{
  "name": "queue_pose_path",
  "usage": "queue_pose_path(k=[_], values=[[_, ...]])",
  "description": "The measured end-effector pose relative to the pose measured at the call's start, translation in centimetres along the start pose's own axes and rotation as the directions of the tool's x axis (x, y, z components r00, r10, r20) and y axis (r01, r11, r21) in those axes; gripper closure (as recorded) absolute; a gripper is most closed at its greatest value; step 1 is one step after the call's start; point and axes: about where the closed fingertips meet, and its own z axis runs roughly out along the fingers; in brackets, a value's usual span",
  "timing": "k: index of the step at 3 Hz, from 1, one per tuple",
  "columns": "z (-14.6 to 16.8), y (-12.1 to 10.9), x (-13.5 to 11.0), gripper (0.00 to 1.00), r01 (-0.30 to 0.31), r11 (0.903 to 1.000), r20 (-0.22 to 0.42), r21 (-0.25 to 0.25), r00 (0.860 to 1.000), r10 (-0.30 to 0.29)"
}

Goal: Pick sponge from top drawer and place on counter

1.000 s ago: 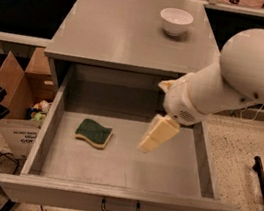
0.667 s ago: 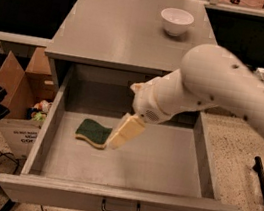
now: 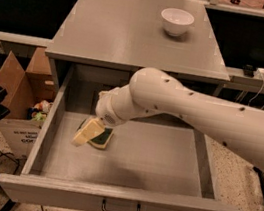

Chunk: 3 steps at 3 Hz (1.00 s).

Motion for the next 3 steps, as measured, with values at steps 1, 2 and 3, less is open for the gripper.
queue_pose_path(k=[1, 2, 3], values=[[4.6, -0.6, 1.3, 0.00, 0.006, 0.9999, -0.017, -0.012, 1.000, -0.006], [6.9, -1.6, 4.1, 0.00, 0.007, 0.9999, -0.071, -0.009, 0.997, -0.008], [8.1, -3.1, 7.2, 0.27, 0.015, 0.9999, -0.132, 0.003, 0.991, -0.015]])
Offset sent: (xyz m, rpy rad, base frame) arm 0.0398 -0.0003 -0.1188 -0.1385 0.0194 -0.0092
